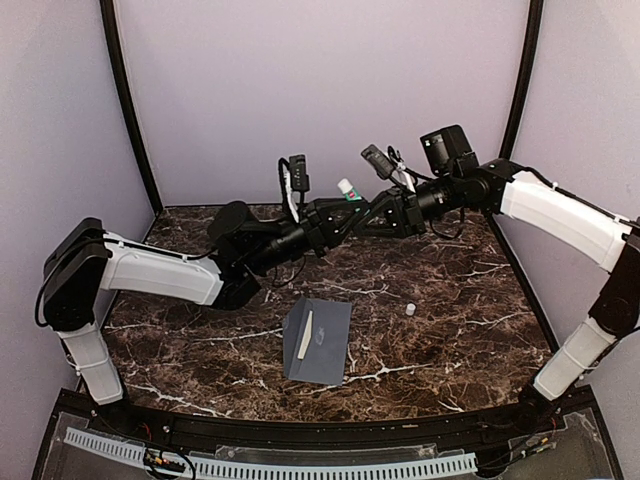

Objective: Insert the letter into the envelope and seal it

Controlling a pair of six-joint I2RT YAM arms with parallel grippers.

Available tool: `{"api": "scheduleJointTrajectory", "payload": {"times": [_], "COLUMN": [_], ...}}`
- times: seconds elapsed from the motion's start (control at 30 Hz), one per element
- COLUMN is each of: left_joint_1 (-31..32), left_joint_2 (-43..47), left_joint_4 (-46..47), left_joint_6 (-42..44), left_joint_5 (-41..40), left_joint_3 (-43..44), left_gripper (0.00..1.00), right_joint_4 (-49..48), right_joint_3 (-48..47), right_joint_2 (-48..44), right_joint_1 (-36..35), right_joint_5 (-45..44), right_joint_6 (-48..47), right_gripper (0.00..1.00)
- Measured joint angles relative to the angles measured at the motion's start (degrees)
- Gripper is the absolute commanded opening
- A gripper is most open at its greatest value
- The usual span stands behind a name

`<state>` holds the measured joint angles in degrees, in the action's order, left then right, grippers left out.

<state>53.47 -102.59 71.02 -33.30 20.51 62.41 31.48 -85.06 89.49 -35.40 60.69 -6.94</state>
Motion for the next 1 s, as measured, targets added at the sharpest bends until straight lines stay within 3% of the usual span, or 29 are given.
{"api": "scheduleJointTrajectory", "payload": {"times": [0.17,0.37,0.57,0.73,0.87,1.0], "left_joint_1": [0.02,-0.68,-6.95,-15.58,-16.65,-16.63], "left_joint_2": [2.49,13.51,23.08,23.08,22.43,21.99], "left_joint_4": [-8.76,-31.98,-55.95,-76.17,-87.14,-91.91], "left_joint_6": [2.19,9.18,7.82,2.01,0.81,0.46], "left_joint_5": [-2.6,-7.15,-9.4,-9.27,-11.13,-12.26], "left_joint_3": [0.04,-0.31,-0.42,-0.52,-1.73,-4.33], "left_gripper": [0.0,0.0,0.0,0.0,0.0,0.0], "right_joint_4": [0.85,0.76,2.93,4.22,6.21,6.97], "right_joint_3": [0.26,5.16,8.68,8.68,7.8,6.38], "right_joint_2": [0.04,-1.66,0.81,9.33,16.92,21.38], "right_joint_1": [1.51,5.79,5.68,4.17,0.11,-4.24], "right_joint_5": [-0.28,-4.46,-6.54,-7.8,-11.34,-15.43], "right_joint_6": [-1.51,-6.12,-12.22,-15.32,-16.37,-16.35], "right_gripper": [0.44,0.43,0.23,0.05,0.01,0.0]}}
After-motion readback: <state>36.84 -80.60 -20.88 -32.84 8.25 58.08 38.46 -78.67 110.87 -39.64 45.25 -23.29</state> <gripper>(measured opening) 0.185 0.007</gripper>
